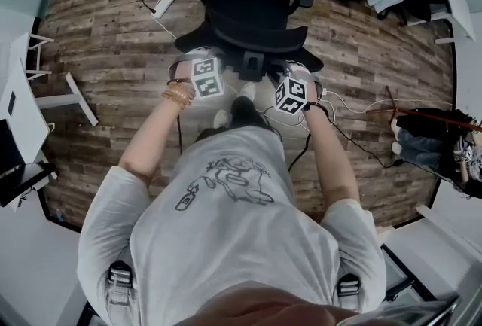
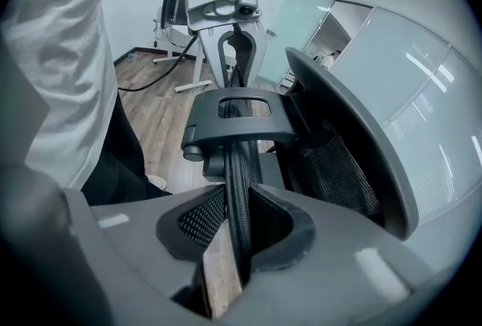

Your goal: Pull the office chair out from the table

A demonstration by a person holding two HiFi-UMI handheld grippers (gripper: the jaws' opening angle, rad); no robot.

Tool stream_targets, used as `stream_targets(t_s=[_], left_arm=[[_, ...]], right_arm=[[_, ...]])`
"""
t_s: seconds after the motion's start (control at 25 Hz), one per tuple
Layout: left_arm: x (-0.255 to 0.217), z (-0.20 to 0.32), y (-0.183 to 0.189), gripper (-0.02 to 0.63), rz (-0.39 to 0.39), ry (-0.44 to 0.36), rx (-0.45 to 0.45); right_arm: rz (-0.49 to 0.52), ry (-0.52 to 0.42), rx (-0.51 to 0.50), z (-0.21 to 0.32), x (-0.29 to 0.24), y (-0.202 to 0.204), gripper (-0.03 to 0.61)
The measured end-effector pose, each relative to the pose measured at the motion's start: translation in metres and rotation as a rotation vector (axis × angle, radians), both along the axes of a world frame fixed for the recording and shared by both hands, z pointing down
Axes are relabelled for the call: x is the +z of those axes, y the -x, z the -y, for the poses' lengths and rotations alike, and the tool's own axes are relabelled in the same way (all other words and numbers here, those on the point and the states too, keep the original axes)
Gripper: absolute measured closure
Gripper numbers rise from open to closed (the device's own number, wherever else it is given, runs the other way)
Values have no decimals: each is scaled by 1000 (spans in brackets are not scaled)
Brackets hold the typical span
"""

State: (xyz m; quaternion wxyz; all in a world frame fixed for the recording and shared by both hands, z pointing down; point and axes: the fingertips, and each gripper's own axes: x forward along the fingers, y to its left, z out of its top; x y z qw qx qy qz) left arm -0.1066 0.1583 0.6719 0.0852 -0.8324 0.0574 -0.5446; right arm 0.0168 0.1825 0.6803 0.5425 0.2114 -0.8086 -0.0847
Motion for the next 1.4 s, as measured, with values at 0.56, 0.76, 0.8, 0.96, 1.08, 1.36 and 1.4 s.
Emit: stream_targets(t_s=[0.56,0.76,0.8,0.96,1.08,1.36,1.4], left_arm=[[0,-67,6,508,-7,6,17],[-1,-91,14,508,-8,8,23],[-1,-97,16,508,-9,7,24],[-1,-113,19,508,-6,16,30],[-2,-119,19,508,-9,11,35],[-4,-119,24,503,-29,3,33],[-6,-119,24,496,-43,1,24]], right_arm=[[-3,7,10,-66,0,6,479],[-4,10,12,-92,0,15,479],[-4,12,12,-97,0,17,479],[-1,11,15,-114,-1,20,479],[-2,6,17,-120,-2,20,479],[-8,25,23,-120,-5,25,471],[-12,31,25,-120,-6,26,464]])
